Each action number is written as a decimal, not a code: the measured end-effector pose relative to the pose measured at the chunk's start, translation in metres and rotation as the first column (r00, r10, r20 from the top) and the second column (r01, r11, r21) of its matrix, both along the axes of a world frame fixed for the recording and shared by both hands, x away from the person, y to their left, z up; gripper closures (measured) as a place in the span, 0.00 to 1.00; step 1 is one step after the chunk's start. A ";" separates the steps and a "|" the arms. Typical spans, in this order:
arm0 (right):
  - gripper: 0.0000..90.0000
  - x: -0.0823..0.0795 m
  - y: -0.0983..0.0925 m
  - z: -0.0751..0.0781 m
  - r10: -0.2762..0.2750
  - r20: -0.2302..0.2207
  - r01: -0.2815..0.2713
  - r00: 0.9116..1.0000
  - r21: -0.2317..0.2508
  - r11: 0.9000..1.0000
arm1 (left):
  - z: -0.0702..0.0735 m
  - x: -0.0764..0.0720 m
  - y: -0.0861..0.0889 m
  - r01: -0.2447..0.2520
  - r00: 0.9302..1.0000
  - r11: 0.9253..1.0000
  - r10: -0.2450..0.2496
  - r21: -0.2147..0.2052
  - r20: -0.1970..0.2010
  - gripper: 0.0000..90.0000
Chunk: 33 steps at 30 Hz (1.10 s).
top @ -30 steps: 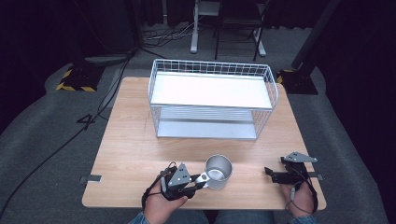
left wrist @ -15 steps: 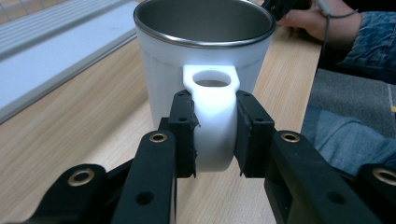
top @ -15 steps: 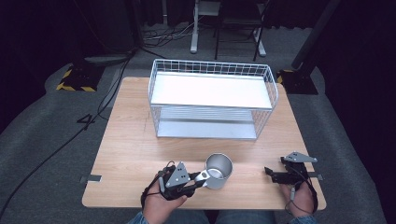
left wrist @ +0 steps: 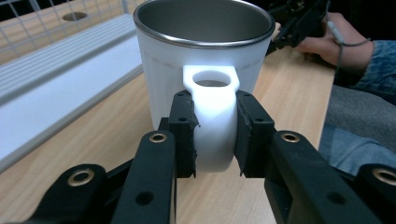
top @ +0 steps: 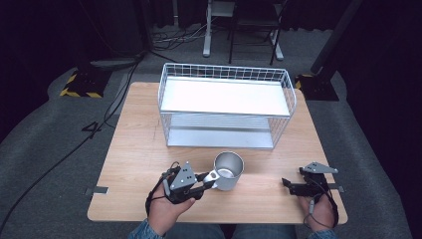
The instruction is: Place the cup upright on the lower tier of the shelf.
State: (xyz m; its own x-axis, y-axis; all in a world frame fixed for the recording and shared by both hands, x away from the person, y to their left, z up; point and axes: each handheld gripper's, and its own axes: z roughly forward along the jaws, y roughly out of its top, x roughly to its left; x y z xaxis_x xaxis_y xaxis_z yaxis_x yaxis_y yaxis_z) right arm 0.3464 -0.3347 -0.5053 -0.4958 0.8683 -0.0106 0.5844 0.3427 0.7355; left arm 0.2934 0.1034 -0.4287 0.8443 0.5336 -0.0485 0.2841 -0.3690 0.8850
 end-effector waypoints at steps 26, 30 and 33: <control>0.15 0.000 0.000 0.000 -0.007 0.002 0.007 1.000 -0.001 1.000 | 0.008 0.055 0.023 -0.161 0.986 0.985 0.163 -0.064 0.030 0.79; 0.15 0.000 0.000 0.000 -0.009 0.002 0.009 1.000 -0.001 1.000 | 0.008 0.066 0.028 -0.195 0.979 0.978 0.199 -0.077 0.049 0.79; 0.15 0.000 0.000 0.000 -0.010 0.002 0.010 1.000 -0.001 1.000 | 0.007 0.073 0.031 -0.219 0.973 0.973 0.223 -0.078 0.052 0.79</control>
State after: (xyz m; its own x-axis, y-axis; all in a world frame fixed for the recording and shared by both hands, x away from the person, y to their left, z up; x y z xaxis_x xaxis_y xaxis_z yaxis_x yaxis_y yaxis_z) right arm 0.3465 -0.3344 -0.5054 -0.4871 0.8732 -0.0125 0.5864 0.3377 0.7363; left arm 0.3665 0.1346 -0.4214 0.7086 0.7042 -0.0458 0.2968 -0.2385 0.9247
